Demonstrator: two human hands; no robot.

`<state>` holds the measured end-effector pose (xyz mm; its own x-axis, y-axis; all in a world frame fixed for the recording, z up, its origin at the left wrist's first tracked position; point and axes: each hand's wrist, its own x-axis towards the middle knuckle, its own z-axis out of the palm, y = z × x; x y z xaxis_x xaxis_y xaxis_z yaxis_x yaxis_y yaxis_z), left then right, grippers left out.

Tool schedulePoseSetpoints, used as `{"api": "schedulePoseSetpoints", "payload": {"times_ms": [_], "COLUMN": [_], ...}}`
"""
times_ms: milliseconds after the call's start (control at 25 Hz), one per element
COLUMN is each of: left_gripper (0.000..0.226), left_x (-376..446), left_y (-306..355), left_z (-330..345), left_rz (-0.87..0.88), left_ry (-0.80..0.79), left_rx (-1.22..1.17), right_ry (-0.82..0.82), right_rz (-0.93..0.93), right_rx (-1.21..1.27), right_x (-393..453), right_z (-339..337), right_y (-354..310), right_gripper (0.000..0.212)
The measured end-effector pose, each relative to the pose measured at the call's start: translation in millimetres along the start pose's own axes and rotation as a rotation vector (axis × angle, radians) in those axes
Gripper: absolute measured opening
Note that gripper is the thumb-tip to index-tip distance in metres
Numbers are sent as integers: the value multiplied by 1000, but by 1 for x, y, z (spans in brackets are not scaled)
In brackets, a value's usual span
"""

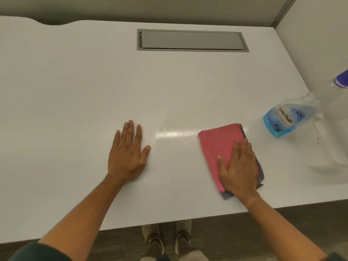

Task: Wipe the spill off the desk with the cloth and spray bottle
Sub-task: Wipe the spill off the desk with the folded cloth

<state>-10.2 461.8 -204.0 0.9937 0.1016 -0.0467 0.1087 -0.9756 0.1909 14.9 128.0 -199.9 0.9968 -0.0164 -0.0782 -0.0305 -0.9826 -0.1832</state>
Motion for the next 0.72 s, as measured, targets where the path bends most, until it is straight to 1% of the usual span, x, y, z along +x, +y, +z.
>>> {"api": "schedulePoseSetpoints", "payload": {"times_ms": [40, 80, 120, 160, 240, 280, 360, 440, 480, 520, 600, 640, 680, 720], "left_gripper": [74, 74, 74, 74, 75, 75, 75, 75, 75, 75, 75, 74, 74, 74], "left_x": [1, 1, 1, 1, 0, 0, 0, 0, 0, 0, 1, 1, 1, 1], "left_y": [0, 0, 0, 0, 0, -1, 0, 0, 0, 0, -2, -2, -1, -1], "left_z": [0, 1, 1, 1, -1, -2, -3, -2, -2, -1, -1, -1, 0, 0], "left_rz": [0, 0, 1, 5, 9, 10, 8, 6, 3, 2, 3, 5, 6, 6], "left_ry": [1, 2, 3, 1, -2, 0, 4, 0, -1, 0, 0, -1, 0, 5], "left_rx": [0, 1, 2, 1, -6, -10, -7, 4, 6, 8, 8, 9, 9, 6], "right_ry": [21, 21, 21, 19, -8, -32, -55, -87, -94, -87, -105, -142, -168, -164], "right_rz": [109, 158, 140, 65, -125, -172, -149, -99, -146, -253, -526, -600, -604, -556], "right_rx": [29, 60, 75, 78, 45, 35, 49, 100, 105, 90, 15, -28, -65, -83], "right_x": [16, 29, 36, 37, 18, 1, -30, -34, -28, -20, -3, 5, 12, 18], "right_z": [1, 1, 2, 3, 8, 9, 10, 7, 2, -2, -6, -5, -3, 1], "right_y": [-20, -43, -63, -77, -80, -75, -61, -56, -59, -63, -72, -75, -77, -78], "right_gripper": [86, 85, 84, 83, 83, 84, 86, 86, 83, 80, 74, 73, 73, 74]}}
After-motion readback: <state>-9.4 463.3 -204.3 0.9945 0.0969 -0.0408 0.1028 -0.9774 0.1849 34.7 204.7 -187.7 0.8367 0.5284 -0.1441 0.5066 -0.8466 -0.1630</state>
